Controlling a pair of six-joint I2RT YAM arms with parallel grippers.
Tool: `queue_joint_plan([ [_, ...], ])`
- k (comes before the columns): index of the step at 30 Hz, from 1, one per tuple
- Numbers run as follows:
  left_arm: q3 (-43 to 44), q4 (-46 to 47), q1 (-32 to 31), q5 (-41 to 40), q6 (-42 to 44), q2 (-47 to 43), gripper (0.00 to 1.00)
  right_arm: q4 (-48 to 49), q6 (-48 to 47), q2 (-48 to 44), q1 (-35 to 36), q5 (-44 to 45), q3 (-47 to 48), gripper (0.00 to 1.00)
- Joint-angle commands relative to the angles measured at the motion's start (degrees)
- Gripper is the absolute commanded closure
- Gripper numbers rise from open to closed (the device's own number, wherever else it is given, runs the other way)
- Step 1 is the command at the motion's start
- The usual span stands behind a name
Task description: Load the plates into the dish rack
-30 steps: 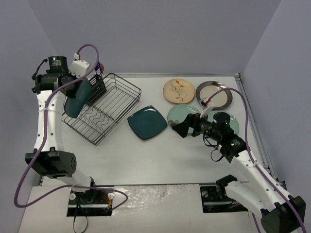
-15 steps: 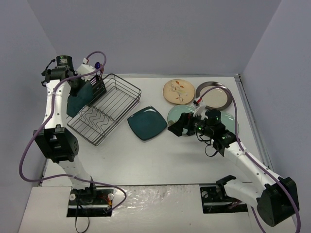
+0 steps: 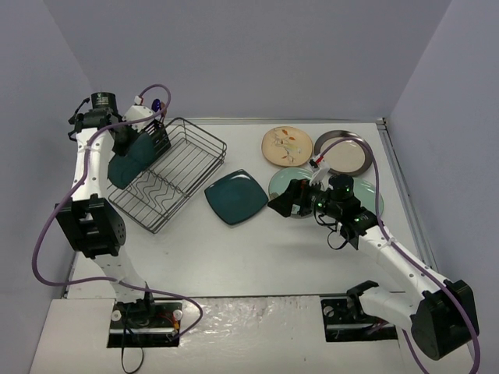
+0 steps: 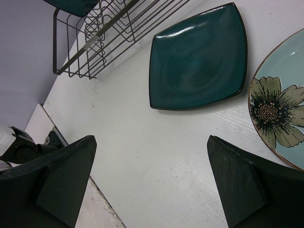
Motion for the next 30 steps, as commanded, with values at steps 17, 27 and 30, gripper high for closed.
queue_joint_plan([
  [17,2.0,2.2,1.7,0.5,-0.3,2.3,1.00,5.8,0.5,1.3,0.3,-1.0,-0.1,0.00],
  [27,-0.9,7.4,1.7,-4.9,-3.0,1.6,0.53,6.5,0.8,1.3,0.3,-1.4,-0.4,0.00],
  [30,-1.2,8.1,1.7,-4.8,-3.7,1.6,0.49,6.6,0.8,1.4,0.4,-1.6,-0.5,0.00],
])
